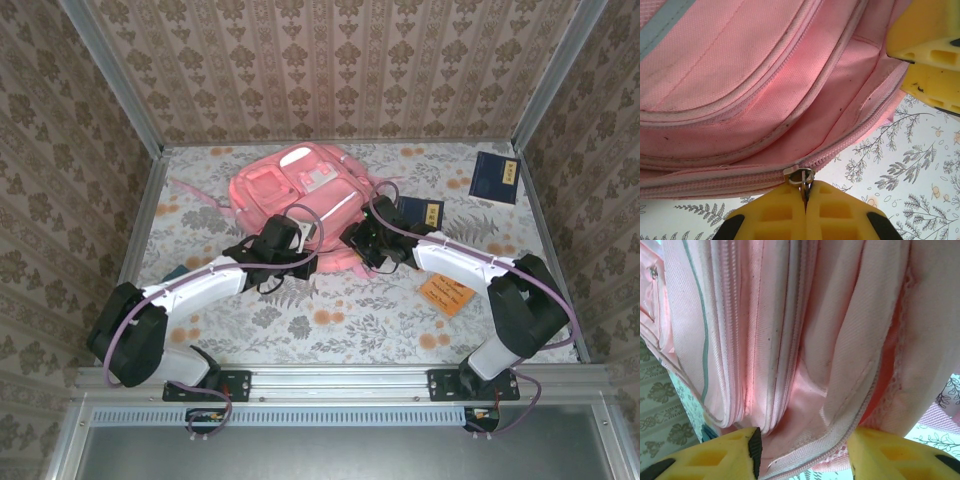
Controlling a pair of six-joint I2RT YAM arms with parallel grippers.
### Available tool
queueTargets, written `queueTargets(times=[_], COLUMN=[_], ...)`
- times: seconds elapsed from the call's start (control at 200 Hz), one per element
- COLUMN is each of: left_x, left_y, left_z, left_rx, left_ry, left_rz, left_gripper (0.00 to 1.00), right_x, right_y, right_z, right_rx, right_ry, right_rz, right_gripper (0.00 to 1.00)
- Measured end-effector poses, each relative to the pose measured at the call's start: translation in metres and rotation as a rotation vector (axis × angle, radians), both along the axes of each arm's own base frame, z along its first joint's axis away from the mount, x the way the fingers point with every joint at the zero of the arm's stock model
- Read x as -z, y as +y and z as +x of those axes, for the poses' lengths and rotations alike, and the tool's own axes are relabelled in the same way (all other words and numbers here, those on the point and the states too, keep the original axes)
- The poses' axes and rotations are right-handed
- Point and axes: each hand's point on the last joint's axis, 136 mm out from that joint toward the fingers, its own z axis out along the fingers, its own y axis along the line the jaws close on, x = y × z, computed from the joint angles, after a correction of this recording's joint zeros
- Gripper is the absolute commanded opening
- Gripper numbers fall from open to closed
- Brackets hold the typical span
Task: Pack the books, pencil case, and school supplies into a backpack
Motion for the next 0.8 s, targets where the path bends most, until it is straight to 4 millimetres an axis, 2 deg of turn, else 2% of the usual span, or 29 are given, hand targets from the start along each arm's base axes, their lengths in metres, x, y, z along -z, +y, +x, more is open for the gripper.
queueTargets(times=[0.105, 0.345, 0.505, 0.69, 0.8], left_x=[0.0, 0.005, 0.008, 0.012, 0.014], left_y=[0.0, 0.008, 0.022, 0.072, 0.089], left_z=[0.0, 0.001, 0.007, 0.02, 0.028], left_rx=[0.001, -0.022, -0.074, -0.216, -0.277], left_ry=[0.0, 0.0, -0.009, -0.001, 0.01], left_rz=[0.003, 0.042, 0.078, 0.079, 0.069], left_gripper=[0.0, 0.0, 0.0, 0.0, 0.0], right_x=[0.007, 0.017, 0.016, 0.005, 0.002], right_y=[0.001, -0.001, -0.006, -0.008, -0.003], right_z=[0.001, 0.002, 0.005, 0.008, 0.009], right_rx=[0.003, 0.01, 0.024, 0.02, -0.004], right_ry=[0.016, 0.027, 0.007, -0.038, -0.055], right_rz=[-0.007, -0.031, -0.06, -0.066, -0.052], right_gripper=[0.34, 0.07, 0.02, 0.02, 0.02])
